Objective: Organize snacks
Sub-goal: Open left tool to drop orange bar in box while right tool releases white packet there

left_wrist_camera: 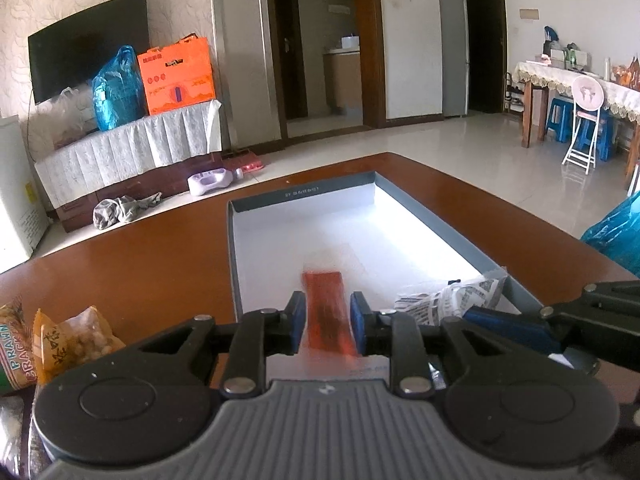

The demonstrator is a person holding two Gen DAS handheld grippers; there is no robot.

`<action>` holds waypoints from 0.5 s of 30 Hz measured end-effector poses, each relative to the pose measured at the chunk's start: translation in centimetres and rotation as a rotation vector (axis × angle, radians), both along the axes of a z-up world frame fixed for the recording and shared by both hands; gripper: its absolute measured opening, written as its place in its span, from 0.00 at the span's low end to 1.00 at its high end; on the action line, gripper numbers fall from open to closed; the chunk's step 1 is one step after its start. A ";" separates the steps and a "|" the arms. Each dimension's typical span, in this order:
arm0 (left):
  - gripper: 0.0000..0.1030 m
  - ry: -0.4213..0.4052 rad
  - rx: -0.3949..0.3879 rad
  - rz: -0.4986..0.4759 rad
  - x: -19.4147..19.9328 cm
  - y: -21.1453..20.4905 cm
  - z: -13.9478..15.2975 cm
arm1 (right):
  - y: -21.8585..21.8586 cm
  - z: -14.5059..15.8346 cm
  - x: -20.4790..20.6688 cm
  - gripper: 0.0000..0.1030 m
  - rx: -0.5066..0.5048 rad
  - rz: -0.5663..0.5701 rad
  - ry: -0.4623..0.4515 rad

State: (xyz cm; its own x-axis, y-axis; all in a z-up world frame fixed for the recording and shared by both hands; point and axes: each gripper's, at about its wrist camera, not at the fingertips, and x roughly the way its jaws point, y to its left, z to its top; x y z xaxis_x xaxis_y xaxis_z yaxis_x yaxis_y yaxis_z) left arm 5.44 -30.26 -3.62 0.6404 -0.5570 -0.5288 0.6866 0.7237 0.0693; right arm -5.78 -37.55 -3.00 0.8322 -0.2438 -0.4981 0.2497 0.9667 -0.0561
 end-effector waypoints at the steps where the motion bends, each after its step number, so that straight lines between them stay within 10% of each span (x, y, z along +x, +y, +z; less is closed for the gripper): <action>1: 0.31 -0.003 -0.003 0.005 -0.1 0.2 0.1 | 0.1 0.0 -0.1 0.22 -0.003 -0.001 0.000; 7: 0.53 -0.047 -0.018 0.040 -1.6 1.5 0.5 | 0.3 -0.2 -0.5 0.23 -0.013 -0.002 -0.004; 15: 0.55 -0.059 -0.035 0.086 -2.5 3.8 1.5 | 1.6 0.1 -1.6 0.45 -0.098 0.016 -0.037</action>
